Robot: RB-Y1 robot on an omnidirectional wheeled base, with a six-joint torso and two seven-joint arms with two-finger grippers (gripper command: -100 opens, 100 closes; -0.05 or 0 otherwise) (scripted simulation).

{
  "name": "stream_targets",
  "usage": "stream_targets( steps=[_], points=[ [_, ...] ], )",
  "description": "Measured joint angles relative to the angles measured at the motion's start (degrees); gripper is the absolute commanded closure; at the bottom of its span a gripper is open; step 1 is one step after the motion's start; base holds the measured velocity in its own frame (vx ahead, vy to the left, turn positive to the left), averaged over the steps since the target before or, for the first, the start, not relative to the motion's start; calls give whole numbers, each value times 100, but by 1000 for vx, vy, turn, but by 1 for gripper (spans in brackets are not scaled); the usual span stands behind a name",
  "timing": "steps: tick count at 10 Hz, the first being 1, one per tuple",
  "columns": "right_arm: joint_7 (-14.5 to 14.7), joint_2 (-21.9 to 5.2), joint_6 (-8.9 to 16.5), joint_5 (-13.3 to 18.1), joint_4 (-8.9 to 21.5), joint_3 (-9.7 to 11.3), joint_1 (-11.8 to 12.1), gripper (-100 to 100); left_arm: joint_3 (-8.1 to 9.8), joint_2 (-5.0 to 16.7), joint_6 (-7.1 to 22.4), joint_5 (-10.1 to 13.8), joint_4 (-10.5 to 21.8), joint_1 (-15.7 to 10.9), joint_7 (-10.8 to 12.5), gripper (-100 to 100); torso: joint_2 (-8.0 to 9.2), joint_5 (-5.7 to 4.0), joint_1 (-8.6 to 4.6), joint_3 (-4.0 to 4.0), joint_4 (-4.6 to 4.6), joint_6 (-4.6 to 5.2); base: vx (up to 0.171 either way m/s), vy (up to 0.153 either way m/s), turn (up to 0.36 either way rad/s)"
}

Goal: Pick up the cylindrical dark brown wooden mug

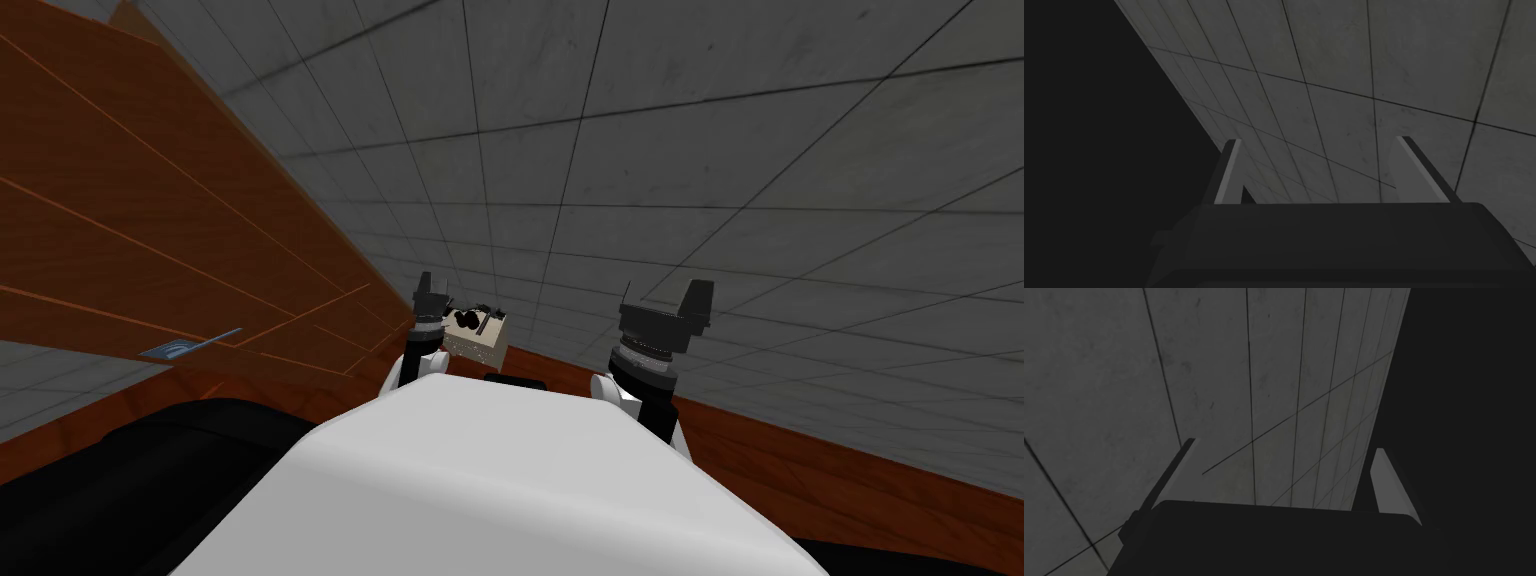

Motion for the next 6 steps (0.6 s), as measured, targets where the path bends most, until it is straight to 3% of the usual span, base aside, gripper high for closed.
stream_targets(
  steps=[3, 5, 6],
  points=[
    [0, 1, 0, 0, 0, 1, 0, 0, -134, 425, 162, 160, 259, 34, 72, -100, -1, -5, -22, -1, 0, 1, 4, -60, -84],
    [0, 1, 0, 0, 0, 1, 0, 0, -250, 721, 331, 298, 646, -105, 136, -100, -3, -5, -21, -2, -1, 2, 0, -68, -101],
    [0, 1, 0, 0, 0, 1, 0, 0, -381, 851, 438, 357, 700, -15, 160, -100, 1, -6, -28, 0, 0, 0, 5, -79, -117]
  ],
)
